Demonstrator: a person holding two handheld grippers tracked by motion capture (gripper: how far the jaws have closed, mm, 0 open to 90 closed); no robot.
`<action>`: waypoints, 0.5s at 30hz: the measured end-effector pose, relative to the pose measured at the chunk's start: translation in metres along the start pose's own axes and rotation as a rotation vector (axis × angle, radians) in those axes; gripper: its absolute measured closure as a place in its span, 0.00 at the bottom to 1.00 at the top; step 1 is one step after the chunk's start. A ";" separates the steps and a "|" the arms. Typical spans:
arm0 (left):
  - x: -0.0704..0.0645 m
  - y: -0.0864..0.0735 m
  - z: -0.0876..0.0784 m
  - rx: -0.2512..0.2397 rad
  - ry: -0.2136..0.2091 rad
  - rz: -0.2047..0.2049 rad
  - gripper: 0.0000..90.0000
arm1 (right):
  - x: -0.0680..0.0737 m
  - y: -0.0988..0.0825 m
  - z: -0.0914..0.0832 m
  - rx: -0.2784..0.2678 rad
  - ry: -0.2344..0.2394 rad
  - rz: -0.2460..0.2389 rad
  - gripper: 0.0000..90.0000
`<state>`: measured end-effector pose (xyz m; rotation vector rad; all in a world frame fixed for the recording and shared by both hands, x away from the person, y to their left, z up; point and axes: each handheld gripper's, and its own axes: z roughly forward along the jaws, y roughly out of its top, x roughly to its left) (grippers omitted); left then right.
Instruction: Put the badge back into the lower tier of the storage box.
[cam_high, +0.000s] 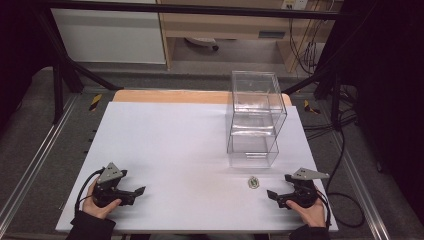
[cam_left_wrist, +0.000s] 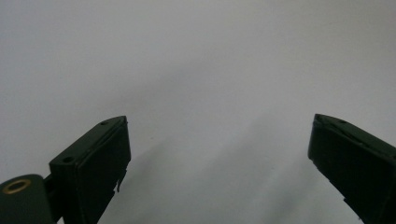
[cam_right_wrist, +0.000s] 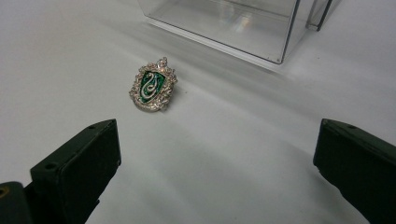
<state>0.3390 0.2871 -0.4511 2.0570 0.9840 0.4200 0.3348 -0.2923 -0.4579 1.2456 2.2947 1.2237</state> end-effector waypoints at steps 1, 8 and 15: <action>0.000 0.000 0.000 -0.002 0.003 0.000 0.06 | 0.000 0.000 0.000 -0.002 0.001 -0.003 0.01; 0.001 -0.001 -0.001 -0.004 0.003 -0.004 0.06 | 0.000 0.001 -0.001 -0.005 -0.003 0.002 0.01; 0.001 -0.001 -0.001 -0.002 0.004 -0.005 0.06 | 0.003 0.003 0.001 -0.001 -0.005 -0.006 0.01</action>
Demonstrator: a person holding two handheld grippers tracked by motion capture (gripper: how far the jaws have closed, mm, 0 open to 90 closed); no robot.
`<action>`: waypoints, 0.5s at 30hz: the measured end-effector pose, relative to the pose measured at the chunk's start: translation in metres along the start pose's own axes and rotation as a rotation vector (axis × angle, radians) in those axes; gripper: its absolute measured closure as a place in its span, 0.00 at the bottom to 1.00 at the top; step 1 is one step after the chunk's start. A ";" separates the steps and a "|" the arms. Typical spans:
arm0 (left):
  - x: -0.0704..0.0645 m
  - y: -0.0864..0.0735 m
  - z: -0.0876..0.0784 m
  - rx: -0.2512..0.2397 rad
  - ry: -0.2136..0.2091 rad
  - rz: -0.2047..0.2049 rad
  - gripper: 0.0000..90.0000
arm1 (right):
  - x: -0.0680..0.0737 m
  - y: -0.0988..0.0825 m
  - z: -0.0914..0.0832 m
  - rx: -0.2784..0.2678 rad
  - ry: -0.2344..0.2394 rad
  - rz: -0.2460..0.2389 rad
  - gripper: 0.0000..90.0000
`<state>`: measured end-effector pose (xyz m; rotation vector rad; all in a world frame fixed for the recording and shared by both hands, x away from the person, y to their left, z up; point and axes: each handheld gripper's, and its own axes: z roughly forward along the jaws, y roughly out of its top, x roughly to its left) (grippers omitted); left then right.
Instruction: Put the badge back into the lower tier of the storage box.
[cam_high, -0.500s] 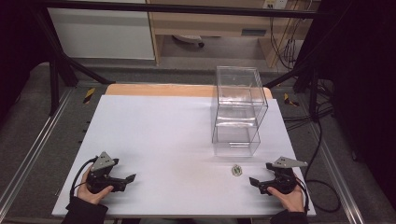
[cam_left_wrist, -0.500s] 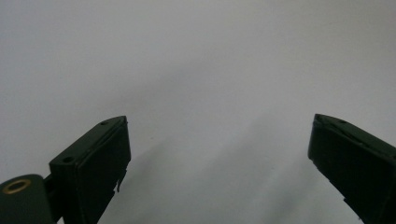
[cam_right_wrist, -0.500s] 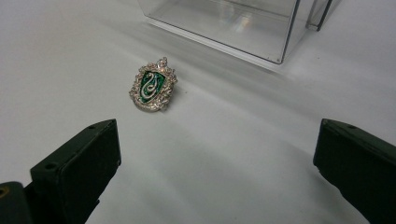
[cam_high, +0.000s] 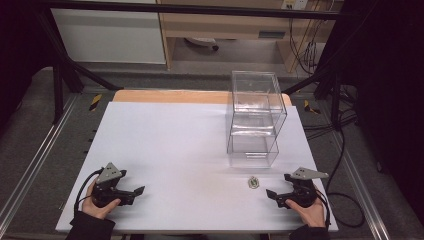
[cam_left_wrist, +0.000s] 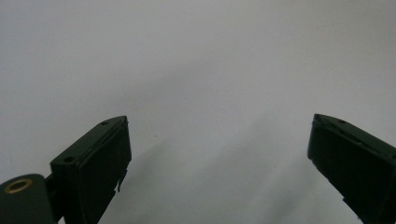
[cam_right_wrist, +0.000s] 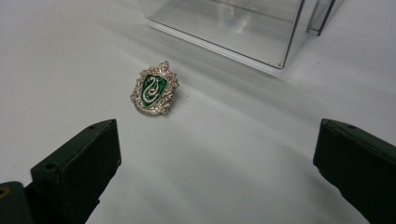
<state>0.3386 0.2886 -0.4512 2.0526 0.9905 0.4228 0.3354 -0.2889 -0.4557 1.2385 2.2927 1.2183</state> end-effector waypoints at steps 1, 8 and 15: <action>0.000 0.000 0.000 0.000 0.000 0.000 0.06 | 0.000 0.000 0.000 0.001 0.002 -0.005 0.01; 0.001 0.000 0.000 -0.002 0.000 -0.002 0.06 | 0.006 0.006 0.003 0.000 0.006 -0.020 0.01; 0.000 0.000 0.000 0.000 0.002 -0.002 0.07 | 0.011 0.012 0.009 0.009 0.005 -0.020 0.01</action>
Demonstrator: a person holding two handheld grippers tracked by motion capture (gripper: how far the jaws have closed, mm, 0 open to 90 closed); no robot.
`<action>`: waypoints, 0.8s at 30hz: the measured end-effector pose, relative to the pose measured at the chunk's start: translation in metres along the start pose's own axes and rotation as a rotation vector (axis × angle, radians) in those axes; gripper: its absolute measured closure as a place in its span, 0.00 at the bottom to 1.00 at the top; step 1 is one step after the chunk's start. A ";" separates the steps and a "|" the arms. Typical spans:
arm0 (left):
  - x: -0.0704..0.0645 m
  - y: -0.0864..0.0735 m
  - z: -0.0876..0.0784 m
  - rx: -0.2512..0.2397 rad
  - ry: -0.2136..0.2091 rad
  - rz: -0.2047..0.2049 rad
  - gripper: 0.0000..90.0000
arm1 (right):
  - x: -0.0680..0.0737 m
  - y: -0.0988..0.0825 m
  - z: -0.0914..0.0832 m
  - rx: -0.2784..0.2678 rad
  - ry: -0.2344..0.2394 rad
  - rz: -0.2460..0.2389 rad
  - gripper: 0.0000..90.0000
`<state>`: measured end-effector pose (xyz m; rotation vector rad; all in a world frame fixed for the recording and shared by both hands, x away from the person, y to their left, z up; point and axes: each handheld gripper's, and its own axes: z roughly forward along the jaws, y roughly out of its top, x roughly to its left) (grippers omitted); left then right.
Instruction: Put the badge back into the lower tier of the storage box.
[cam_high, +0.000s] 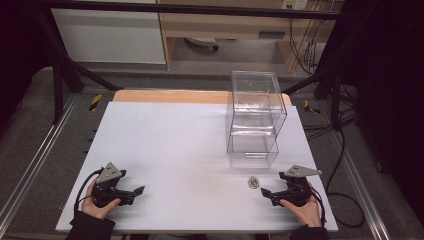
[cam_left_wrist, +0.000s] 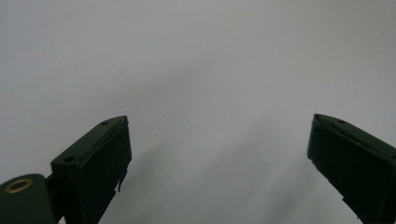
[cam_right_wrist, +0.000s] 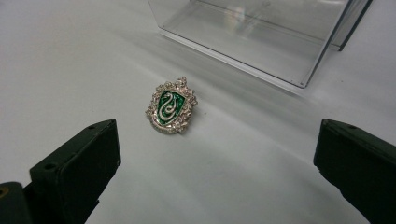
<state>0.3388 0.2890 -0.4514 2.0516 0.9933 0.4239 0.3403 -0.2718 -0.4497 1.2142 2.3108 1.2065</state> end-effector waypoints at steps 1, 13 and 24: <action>0.000 0.000 0.000 0.000 0.000 0.000 0.07 | 0.001 0.001 0.001 0.003 -0.001 0.002 0.02; 0.001 0.000 0.000 -0.002 0.006 -0.004 0.07 | 0.011 0.014 0.014 0.023 -0.002 -0.006 0.08; 0.001 0.000 0.000 -0.001 0.007 -0.006 0.07 | 0.014 0.020 0.026 0.054 0.010 -0.029 0.28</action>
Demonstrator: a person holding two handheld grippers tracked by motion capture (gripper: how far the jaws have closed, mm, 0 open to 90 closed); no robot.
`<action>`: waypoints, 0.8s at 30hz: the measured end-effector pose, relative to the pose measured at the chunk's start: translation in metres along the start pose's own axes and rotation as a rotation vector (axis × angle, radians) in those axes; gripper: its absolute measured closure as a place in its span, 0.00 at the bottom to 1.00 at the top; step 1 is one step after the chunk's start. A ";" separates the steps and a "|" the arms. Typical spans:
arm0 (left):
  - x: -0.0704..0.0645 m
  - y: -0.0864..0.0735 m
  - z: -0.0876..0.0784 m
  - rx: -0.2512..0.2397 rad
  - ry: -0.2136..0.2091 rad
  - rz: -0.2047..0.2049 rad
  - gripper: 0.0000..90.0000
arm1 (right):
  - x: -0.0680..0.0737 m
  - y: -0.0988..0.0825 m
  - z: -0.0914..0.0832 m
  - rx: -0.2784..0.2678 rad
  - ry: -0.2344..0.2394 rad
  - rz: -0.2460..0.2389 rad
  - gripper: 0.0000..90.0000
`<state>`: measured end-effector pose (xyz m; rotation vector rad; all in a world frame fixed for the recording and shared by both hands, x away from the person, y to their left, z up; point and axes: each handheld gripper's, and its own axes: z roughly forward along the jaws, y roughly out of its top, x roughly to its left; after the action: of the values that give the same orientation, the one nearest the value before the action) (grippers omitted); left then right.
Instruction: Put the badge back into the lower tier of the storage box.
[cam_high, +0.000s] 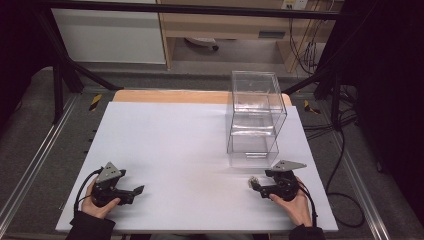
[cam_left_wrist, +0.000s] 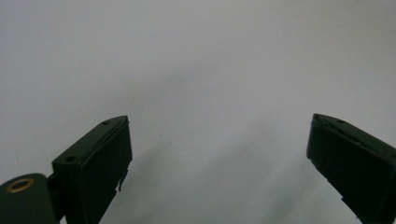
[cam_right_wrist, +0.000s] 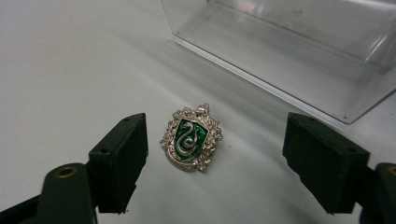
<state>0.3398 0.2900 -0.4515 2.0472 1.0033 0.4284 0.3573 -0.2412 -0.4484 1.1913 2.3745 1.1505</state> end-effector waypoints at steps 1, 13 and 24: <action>0.000 0.000 0.000 0.000 0.000 0.000 0.07 | 0.001 0.001 0.001 -0.002 0.006 0.001 0.30; 0.000 0.000 0.000 -0.002 -0.001 -0.001 0.08 | 0.002 0.004 0.010 0.031 0.018 -0.002 0.46; 0.000 0.000 -0.001 -0.003 0.000 0.000 0.08 | 0.002 0.003 0.012 0.038 0.025 0.001 0.58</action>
<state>0.3393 0.2905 -0.4514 2.0445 1.0023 0.4300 0.3641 -0.2318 -0.4535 1.1969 2.4251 1.1312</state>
